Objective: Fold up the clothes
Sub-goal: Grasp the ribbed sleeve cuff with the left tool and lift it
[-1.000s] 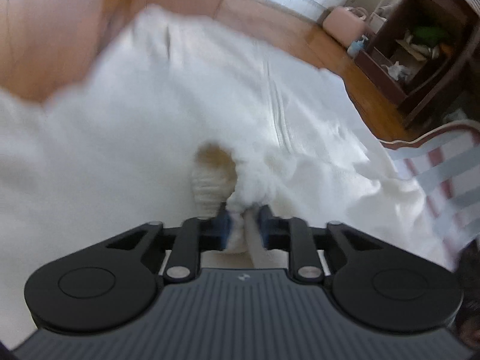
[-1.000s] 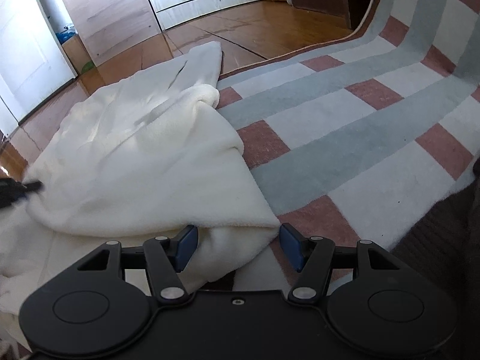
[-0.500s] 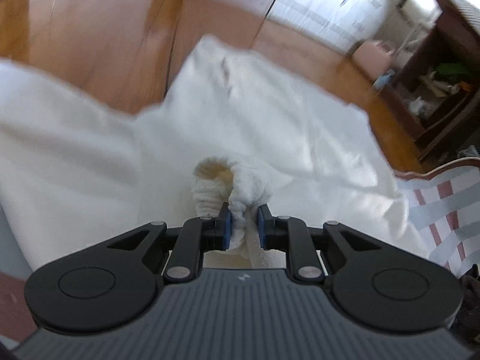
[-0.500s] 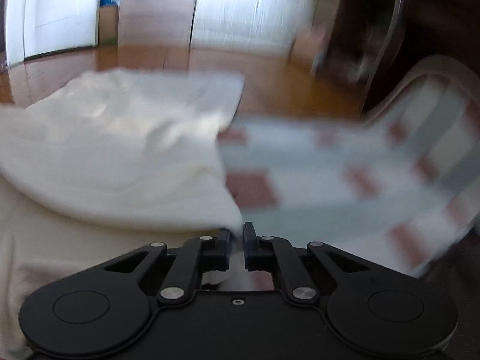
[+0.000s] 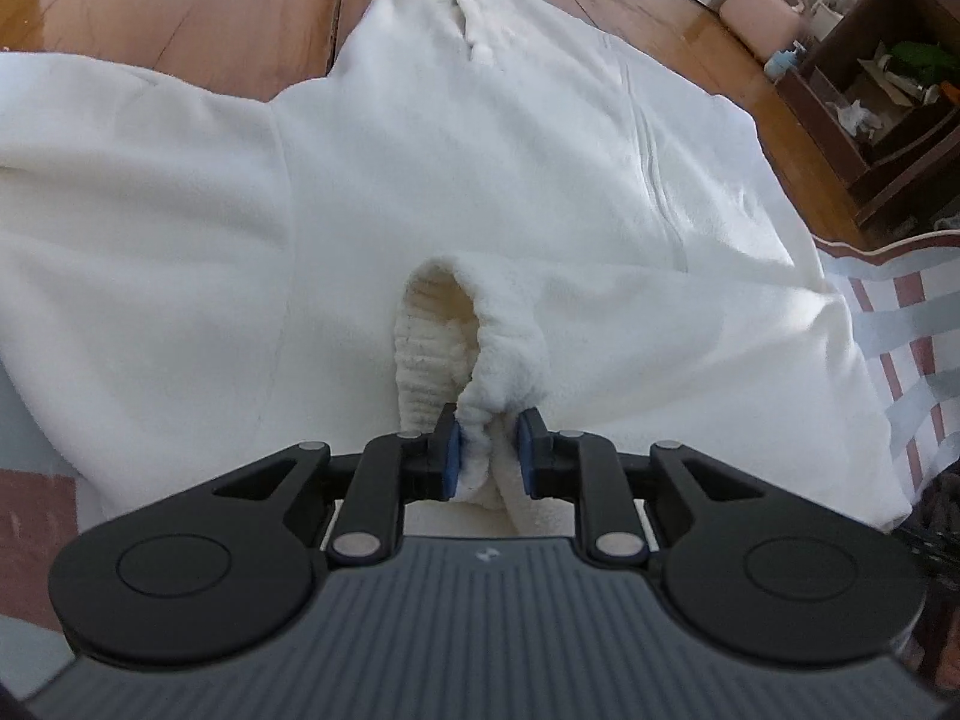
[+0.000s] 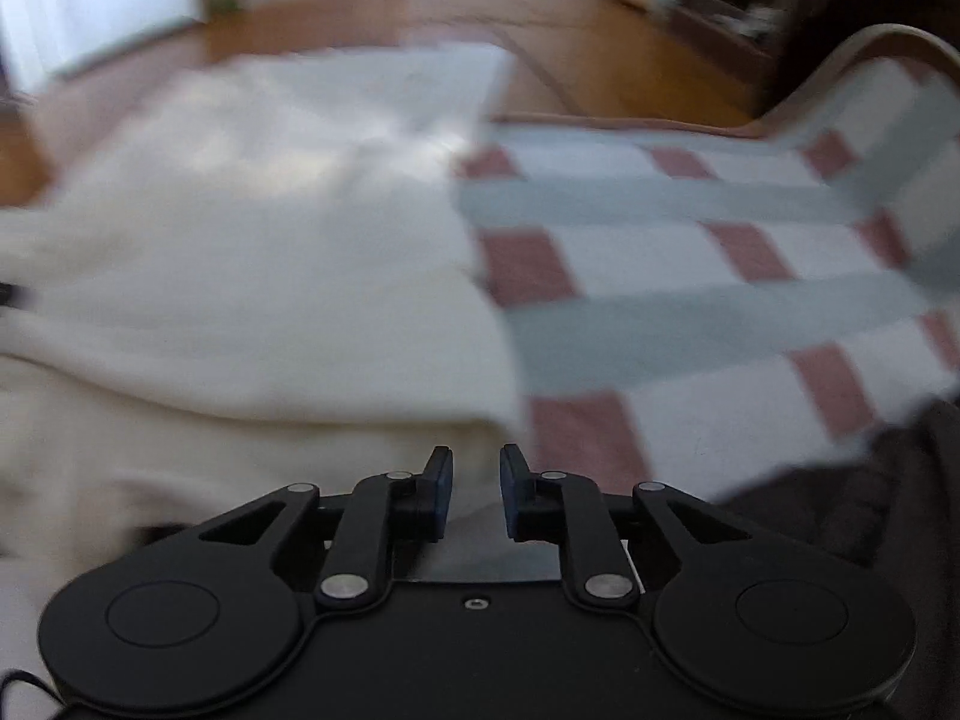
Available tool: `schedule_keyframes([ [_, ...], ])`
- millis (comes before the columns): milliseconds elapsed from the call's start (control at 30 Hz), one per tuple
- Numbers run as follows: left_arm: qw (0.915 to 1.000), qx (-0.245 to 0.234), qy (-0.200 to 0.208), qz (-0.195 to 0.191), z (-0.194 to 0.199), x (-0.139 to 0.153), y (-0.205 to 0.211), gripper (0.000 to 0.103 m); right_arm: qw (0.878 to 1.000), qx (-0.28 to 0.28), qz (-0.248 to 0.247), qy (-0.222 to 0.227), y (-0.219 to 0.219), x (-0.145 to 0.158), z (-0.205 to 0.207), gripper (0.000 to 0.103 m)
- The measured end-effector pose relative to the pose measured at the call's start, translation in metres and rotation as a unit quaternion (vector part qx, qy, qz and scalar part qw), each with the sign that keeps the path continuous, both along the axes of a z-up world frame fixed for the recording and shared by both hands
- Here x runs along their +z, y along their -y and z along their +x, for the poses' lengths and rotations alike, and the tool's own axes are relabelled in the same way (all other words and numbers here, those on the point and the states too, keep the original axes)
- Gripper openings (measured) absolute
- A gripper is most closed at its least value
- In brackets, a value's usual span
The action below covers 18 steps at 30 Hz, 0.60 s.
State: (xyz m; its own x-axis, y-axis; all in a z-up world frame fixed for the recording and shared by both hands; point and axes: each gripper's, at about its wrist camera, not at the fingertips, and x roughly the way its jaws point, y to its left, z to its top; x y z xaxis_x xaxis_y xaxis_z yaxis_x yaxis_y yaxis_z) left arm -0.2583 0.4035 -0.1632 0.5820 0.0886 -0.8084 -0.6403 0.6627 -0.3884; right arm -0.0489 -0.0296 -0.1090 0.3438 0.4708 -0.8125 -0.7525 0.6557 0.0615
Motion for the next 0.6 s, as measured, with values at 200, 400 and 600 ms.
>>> schedule_keyframes([
  [200,0.9991,0.008,0.032,-0.028,-0.004,-0.001,-0.006,0.023,0.990,0.059,0.124,-0.019,-0.021,0.054,0.029,0.051],
  [400,0.9985,-0.008,0.053,-0.014,-0.001,0.004,-0.003,0.023,0.980,-0.024,0.137,-0.145,-0.076,0.024,0.132,0.040],
  [600,0.9990,-0.017,0.042,-0.001,0.003,0.002,0.001,0.023,0.963,-0.085,0.150,-0.205,-0.105,-0.008,0.187,0.041],
])
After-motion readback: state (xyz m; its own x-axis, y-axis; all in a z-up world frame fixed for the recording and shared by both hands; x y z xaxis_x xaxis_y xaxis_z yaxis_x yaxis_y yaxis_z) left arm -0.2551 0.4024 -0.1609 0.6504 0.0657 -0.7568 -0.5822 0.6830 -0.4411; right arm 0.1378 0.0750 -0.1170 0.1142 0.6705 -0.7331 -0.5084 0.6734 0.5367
